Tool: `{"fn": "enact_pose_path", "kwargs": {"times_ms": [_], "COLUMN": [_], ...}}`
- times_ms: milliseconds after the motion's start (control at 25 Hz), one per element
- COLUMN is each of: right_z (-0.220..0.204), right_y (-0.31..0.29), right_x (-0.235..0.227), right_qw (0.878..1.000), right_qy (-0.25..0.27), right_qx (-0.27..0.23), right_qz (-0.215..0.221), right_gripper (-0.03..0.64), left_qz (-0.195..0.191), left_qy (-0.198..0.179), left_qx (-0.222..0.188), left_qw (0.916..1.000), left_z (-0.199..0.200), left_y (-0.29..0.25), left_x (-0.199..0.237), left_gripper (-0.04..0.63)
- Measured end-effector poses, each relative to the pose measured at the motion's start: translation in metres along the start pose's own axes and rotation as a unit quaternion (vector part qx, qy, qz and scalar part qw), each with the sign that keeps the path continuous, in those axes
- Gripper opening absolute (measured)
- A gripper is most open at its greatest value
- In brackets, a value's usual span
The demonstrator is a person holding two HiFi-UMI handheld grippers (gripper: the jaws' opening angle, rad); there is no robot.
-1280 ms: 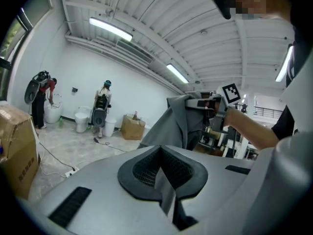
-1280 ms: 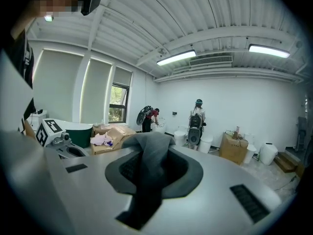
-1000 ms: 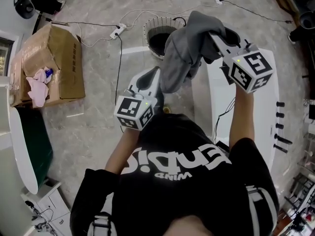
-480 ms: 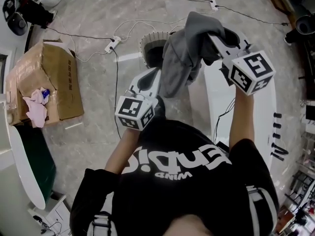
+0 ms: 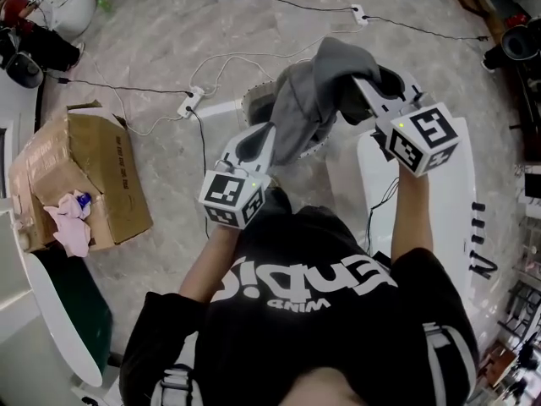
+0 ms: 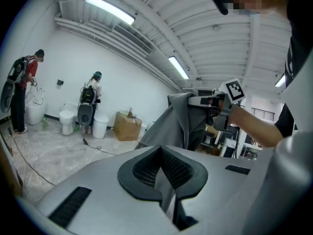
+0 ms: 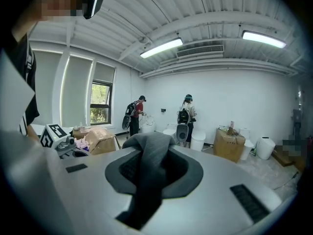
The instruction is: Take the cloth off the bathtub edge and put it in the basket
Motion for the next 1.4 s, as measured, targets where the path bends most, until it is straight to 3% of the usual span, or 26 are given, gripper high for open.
{"fn": "enact_pose_path", "kwargs": {"times_ms": [480, 840, 1160, 1400], "right_z": [-0.036, -0.075, -0.173, -0.275], "right_y": [-0.059, -0.08, -0.111, -0.136], "right_x": [-0.018, -0.022, -0.011, 0.009], "right_qw": [0.999, 0.996, 0.988, 0.972], "right_qy": [-0.039, -0.059, -0.091, -0.134], "right_qx": [0.026, 0.05, 0.116, 0.19], "right_qz": [0.026, 0.034, 0.035, 0.039], "right_gripper": [0.066, 0.066, 0.066, 0.066], "left_qz": [0.024, 0.026, 0.023, 0.037], "left_qy": [0.034, 0.039, 0.059, 0.075], "left_qx": [0.017, 0.03, 0.069, 0.093], "left_qw": [0.999, 0.9985, 0.9956, 0.9922], "left_z": [0.0, -0.014, -0.07, -0.109], "left_y": [-0.034, -0.059, -0.086, -0.107], "left_x": [0.037, 0.047, 0.063, 0.075], "left_gripper": [0.012, 0.012, 0.012, 0.012]}}
Point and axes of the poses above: the fingertips, and each gripper's own axes: y backward along the fingers, x to its left, z out of its top, the point moved 8 cm from there along y, backward along the fingers, and after that the axes turned 3 degrees about y, right-handed, at the moved point
